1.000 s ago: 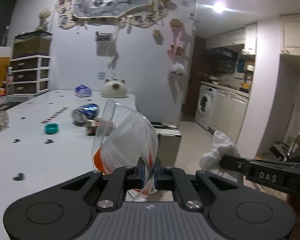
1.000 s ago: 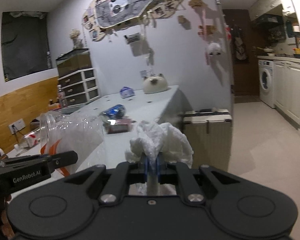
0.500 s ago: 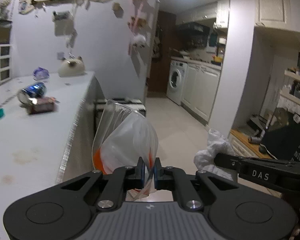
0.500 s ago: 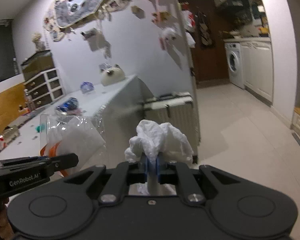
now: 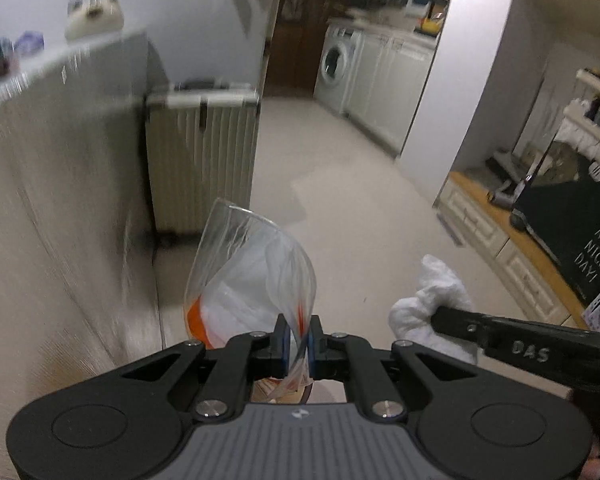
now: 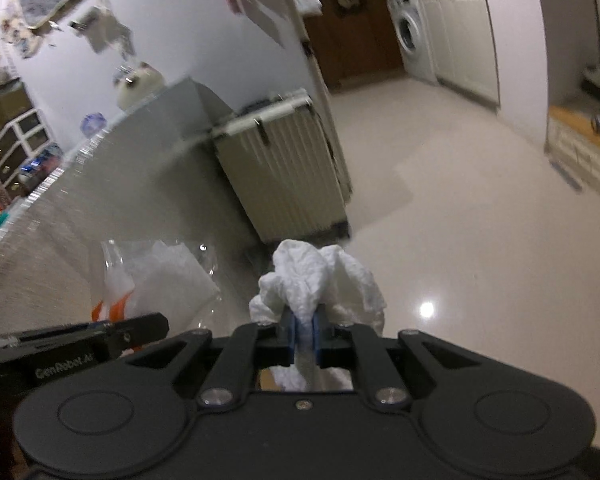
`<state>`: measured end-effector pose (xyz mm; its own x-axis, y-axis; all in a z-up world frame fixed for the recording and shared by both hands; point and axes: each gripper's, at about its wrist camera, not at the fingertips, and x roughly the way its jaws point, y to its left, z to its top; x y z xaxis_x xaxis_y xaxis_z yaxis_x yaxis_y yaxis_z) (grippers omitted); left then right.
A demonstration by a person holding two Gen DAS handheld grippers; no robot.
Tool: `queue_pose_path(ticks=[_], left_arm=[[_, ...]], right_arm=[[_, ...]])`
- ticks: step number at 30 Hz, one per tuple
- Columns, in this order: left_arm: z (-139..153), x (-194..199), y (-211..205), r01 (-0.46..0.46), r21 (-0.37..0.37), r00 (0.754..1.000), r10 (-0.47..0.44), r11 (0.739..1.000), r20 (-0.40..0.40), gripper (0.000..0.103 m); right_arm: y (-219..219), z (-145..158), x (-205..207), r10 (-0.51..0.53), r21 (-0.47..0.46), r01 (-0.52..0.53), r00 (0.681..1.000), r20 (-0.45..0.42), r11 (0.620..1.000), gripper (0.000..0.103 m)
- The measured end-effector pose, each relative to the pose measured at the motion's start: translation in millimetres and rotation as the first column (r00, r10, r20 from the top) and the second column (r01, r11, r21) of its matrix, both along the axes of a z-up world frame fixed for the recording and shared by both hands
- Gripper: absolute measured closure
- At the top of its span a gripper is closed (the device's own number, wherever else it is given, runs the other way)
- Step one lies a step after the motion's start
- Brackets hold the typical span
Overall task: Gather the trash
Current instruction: 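Lift the plastic bag and tissue and carry both tools over the bin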
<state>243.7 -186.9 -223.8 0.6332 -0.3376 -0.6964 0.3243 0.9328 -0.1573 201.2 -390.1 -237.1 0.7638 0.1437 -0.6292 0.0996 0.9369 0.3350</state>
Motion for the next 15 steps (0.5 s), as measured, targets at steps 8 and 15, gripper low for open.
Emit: queue_pose_path(ticks=[8, 15], left_arm=[[-77.0, 43.5, 6.7, -0.064, 0.039, 0.987, 0.069, 0.997, -0.144, 0.095], [-134.0, 86.5, 12.0, -0.099, 0.079, 0.969, 0.114, 0.992, -0.218, 0.095]], right_arm=[[-12.4, -63.9, 30.9, -0.008, 0.032, 0.012, 0.992, -0.125, 0.999, 0.094], [-10.9, -107.4, 66.0, 0.019, 0.067, -0.005, 0.978, -0.209, 0.998, 0.094]])
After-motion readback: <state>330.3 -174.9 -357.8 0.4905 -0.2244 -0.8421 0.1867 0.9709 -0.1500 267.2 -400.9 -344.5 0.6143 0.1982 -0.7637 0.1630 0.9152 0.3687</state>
